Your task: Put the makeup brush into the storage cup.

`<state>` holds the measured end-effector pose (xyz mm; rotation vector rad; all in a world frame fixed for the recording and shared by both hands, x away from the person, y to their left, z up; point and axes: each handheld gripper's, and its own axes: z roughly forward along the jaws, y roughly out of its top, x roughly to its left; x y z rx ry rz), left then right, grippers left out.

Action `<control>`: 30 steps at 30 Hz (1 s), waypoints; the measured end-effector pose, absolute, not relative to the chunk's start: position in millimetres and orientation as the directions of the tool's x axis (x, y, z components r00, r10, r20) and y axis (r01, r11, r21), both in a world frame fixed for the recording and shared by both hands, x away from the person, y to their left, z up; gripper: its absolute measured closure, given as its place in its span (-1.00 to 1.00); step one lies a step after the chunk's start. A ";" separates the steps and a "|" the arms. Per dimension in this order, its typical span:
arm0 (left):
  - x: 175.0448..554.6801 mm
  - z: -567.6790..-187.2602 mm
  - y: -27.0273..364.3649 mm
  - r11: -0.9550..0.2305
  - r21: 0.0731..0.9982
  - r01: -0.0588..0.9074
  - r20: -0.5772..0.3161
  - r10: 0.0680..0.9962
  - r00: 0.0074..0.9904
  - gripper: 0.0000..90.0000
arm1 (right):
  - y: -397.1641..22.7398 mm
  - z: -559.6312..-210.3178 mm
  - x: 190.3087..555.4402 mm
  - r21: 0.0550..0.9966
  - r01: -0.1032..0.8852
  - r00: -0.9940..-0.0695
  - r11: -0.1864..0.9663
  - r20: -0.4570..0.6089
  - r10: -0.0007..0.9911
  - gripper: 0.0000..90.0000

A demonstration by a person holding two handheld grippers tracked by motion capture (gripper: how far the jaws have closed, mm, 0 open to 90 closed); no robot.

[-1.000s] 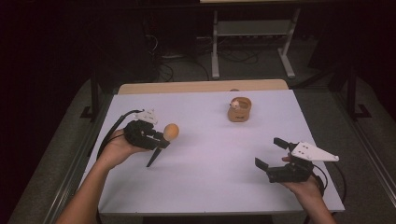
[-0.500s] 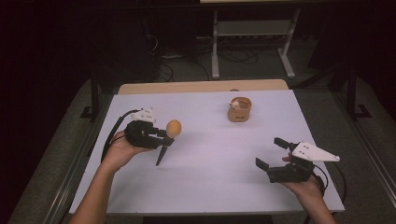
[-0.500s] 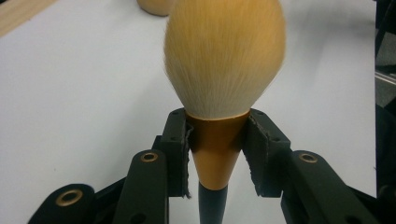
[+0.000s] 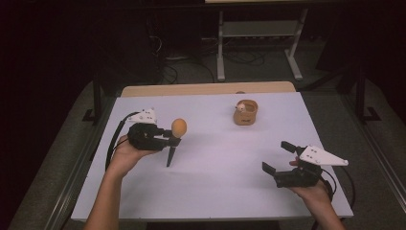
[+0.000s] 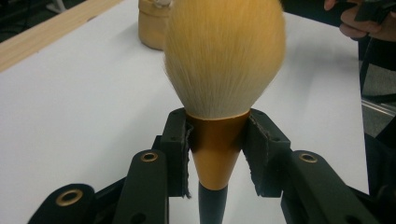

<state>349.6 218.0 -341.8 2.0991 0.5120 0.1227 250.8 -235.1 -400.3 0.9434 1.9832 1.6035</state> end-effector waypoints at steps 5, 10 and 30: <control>347.0 -341.4 218.9 -0.433 0.850 0.299 -0.118 0.396 0.910 0.40 | -234.7 -400.5 251.7 0.965 0.236 -0.685 0.111 0.085 0.724 -1.00; 345.1 -342.1 218.6 -0.404 0.870 0.282 -0.120 0.382 0.916 0.40 | -233.8 -401.1 252.9 0.963 0.242 -0.689 0.116 0.087 0.719 -1.00; 339.3 -341.4 217.1 -0.312 0.918 0.243 -0.120 0.366 0.923 0.40 | -221.3 -385.0 281.9 0.972 0.213 -0.731 0.102 0.089 0.677 -1.00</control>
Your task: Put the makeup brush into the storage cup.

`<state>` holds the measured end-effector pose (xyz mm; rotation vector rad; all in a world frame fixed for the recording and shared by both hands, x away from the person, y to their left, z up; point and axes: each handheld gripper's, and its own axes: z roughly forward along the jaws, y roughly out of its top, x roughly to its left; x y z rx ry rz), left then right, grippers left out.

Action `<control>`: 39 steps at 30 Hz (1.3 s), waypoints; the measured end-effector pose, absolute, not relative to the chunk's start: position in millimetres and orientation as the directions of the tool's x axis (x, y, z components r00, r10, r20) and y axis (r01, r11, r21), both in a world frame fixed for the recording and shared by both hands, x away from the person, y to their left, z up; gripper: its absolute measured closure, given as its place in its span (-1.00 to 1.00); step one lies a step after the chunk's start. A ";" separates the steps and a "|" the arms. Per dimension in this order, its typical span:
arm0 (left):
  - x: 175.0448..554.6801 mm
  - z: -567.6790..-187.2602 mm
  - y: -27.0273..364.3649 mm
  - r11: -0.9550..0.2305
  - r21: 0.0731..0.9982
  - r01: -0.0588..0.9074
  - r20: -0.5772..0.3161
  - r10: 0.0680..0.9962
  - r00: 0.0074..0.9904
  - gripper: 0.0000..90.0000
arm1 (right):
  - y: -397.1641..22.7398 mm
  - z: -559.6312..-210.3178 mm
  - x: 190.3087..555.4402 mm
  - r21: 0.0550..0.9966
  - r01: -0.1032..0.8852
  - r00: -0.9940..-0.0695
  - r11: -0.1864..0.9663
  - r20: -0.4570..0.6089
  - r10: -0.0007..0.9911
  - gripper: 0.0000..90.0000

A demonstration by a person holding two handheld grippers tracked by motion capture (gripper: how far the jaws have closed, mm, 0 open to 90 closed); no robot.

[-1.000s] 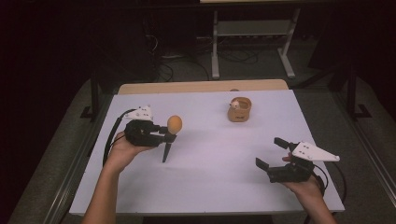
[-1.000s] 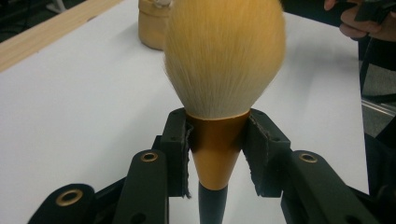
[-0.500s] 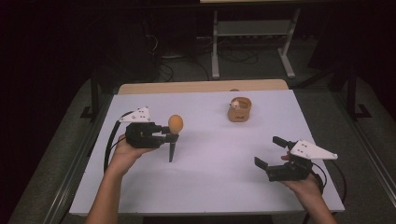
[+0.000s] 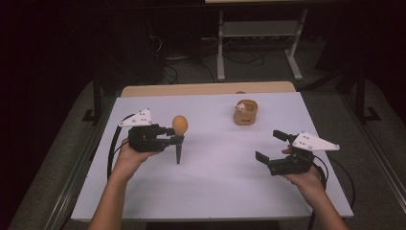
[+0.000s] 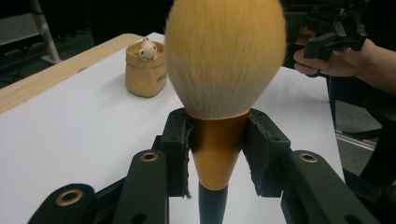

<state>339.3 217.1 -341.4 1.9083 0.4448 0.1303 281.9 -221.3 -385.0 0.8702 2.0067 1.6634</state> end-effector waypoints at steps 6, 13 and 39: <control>338.7 -340.2 216.6 -0.299 0.925 0.237 -0.121 0.358 0.926 0.40 | -213.8 -379.7 295.3 0.972 0.211 -0.756 0.103 0.096 0.647 -1.00; 338.6 -339.4 216.4 -0.287 0.931 0.227 -0.118 0.351 0.929 0.40 | -204.1 -373.6 306.9 0.974 0.203 -0.788 0.106 0.098 0.608 -1.00; 336.9 -337.0 207.8 -0.243 0.947 0.210 -0.111 0.366 0.924 0.40 | -156.8 -369.0 344.4 0.973 0.203 -0.850 0.112 0.118 0.513 -1.00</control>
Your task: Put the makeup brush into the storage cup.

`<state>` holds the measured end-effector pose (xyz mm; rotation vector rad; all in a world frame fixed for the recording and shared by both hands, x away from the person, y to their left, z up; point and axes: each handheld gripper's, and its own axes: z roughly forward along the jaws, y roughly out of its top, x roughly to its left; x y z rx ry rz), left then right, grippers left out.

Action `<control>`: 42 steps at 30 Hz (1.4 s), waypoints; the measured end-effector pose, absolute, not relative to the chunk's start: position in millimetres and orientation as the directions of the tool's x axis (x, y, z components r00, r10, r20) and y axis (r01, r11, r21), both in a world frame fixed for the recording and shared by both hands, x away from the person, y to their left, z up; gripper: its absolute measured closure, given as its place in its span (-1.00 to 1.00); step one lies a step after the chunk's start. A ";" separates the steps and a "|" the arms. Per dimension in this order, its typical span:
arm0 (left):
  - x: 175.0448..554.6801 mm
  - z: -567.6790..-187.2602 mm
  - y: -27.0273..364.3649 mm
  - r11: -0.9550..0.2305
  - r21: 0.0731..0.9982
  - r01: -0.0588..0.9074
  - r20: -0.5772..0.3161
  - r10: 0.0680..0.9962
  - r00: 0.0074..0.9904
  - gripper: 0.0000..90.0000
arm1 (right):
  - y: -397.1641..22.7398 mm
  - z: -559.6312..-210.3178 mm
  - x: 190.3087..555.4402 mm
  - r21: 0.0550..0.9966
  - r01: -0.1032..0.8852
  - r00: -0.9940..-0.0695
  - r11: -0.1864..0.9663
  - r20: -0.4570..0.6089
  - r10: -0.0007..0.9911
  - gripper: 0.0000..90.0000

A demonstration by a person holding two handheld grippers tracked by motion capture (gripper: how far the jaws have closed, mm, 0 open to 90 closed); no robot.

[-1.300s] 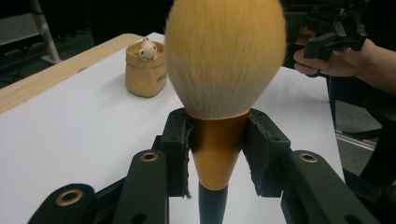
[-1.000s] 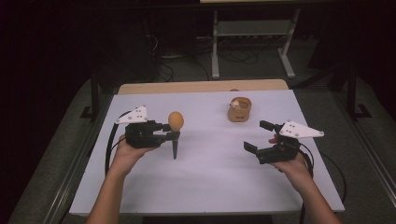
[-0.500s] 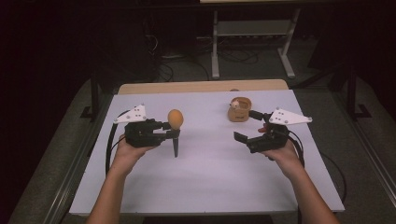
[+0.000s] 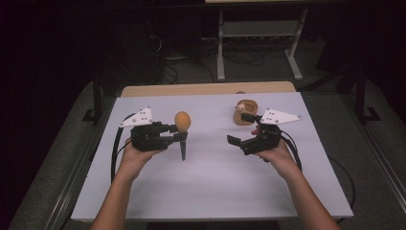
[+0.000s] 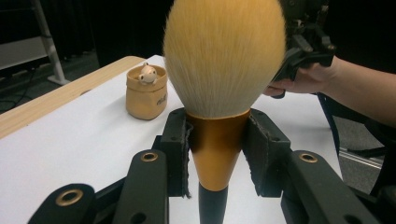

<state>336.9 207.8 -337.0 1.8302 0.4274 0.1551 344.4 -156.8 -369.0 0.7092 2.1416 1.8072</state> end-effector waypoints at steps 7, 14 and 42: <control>334.4 -336.3 203.2 -0.234 0.951 0.202 -0.108 0.360 0.927 0.40 | -148.9 -369.7 340.6 0.970 0.215 -0.867 0.114 0.136 0.480 -1.00; 332.3 -336.3 197.4 -0.220 0.953 0.206 -0.119 0.351 0.929 0.40 | -142.7 -367.8 333.8 0.973 0.214 -0.890 0.086 0.158 0.429 -1.00; 323.0 -341.6 167.4 -0.202 0.960 0.194 -0.123 0.319 0.940 0.40 | -108.2 -382.3 323.0 0.952 0.250 -0.916 0.176 0.174 0.362 -0.93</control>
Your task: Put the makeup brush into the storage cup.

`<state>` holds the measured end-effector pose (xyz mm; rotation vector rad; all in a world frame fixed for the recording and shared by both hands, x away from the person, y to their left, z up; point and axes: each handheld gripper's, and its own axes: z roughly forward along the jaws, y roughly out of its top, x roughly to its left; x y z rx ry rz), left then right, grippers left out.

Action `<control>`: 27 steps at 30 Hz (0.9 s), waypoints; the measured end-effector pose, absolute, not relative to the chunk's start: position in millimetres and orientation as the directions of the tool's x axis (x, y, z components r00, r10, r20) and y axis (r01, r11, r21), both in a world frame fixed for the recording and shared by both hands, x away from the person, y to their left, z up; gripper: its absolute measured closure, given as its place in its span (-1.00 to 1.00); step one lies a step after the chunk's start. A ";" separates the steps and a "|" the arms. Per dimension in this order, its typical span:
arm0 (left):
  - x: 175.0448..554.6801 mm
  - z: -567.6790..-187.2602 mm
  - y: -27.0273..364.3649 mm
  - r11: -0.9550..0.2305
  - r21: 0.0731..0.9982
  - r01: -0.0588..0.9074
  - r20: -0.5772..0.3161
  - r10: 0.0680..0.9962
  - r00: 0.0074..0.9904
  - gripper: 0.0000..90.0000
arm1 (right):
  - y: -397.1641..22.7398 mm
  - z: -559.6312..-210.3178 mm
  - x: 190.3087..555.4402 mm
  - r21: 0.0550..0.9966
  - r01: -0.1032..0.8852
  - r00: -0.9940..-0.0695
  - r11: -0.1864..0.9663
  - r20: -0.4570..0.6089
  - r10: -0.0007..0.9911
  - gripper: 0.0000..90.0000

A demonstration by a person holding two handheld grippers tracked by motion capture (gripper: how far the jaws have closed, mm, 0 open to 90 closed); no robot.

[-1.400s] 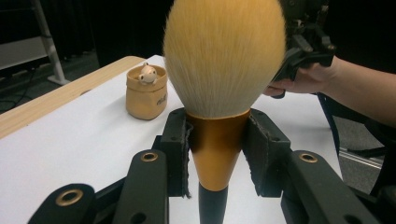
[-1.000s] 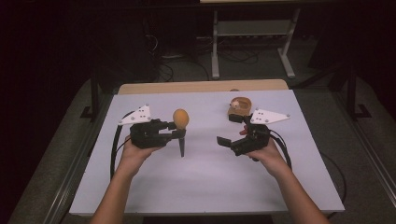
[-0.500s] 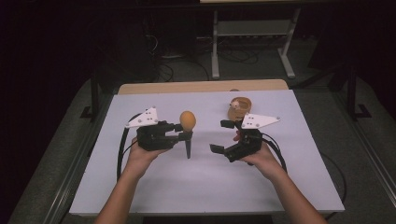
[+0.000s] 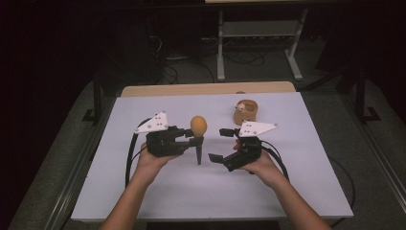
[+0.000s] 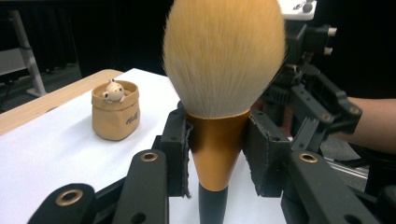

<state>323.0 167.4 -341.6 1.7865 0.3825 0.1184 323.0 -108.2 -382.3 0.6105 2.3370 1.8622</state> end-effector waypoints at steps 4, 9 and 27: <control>321.8 -342.2 164.2 -0.193 0.962 0.193 -0.126 0.314 0.941 0.40 | -103.8 -384.5 321.6 0.949 0.260 -0.915 0.179 0.183 0.360 -0.87; 320.6 -342.7 160.5 -0.193 0.962 0.195 -0.129 0.308 0.943 0.40 | -100.3 -385.7 319.9 0.946 0.271 -0.914 0.181 0.194 0.357 -0.72; 319.3 -345.9 153.3 -0.187 0.962 0.200 -0.137 0.301 0.944 0.40 | -87.7 -385.5 316.9 0.943 0.288 -0.905 0.167 0.212 0.368 -0.23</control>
